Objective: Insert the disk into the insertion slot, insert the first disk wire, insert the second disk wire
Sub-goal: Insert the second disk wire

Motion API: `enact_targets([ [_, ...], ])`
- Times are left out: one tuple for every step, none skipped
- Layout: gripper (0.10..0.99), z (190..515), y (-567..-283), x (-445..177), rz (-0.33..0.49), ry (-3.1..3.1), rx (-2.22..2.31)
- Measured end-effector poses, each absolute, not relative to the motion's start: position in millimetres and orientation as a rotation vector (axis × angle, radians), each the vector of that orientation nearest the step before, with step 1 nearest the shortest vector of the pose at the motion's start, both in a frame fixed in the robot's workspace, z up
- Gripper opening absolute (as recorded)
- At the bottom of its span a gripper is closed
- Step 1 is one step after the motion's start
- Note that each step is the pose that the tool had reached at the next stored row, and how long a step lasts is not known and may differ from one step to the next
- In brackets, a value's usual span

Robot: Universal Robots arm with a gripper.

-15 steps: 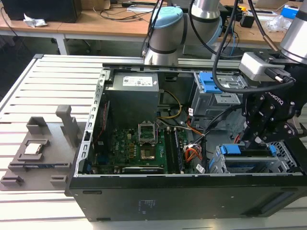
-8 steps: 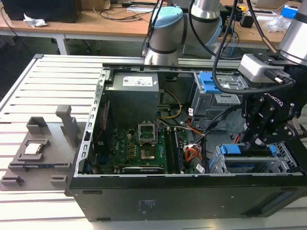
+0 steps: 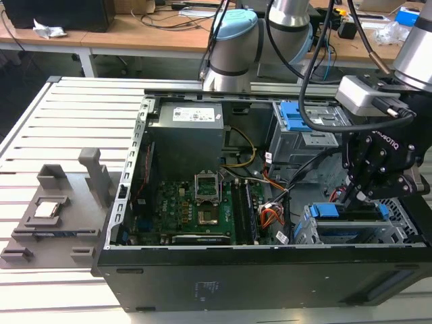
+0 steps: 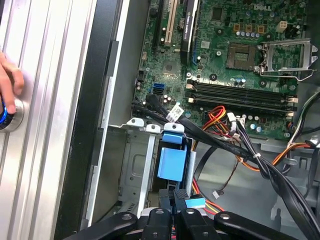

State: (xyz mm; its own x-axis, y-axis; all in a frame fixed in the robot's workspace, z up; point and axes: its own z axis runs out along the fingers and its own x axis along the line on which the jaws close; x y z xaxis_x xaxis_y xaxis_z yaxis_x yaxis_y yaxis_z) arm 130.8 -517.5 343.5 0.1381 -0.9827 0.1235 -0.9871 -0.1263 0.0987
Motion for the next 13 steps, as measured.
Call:
enact_targets([
  [0.145,344.5,-517.5,130.8,0.037,-1.97,2.248],
  [0.145,344.8,-517.5,130.7,0.025,-1.987,2.244],
  [0.145,344.8,-517.5,130.7,0.016,-2.001,2.24],
  [0.145,344.8,-517.5,130.8,0.008,-2.012,2.237],
  [0.145,344.8,-517.5,130.8,-0.003,-2.028,2.232],
  [0.145,344.8,-517.5,130.8,-0.011,-2.039,2.229],
  [0.145,344.8,-517.5,130.8,-0.022,-2.052,2.227],
  [0.145,344.8,-517.7,130.8,-0.029,-2.059,2.227],
  [0.145,344.8,-518.1,130.8,-0.036,-2.065,2.228],
  [0.145,344.9,-520.0,130.8,-0.051,-2.075,2.233],
  [0.145,344.9,-523.0,130.9,-0.062,-2.081,2.237],
  [0.145,344.8,-527.8,130.9,-0.066,-2.082,2.239],
  [0.145,344.8,-532.7,130.9,-0.067,-2.083,2.239],
])
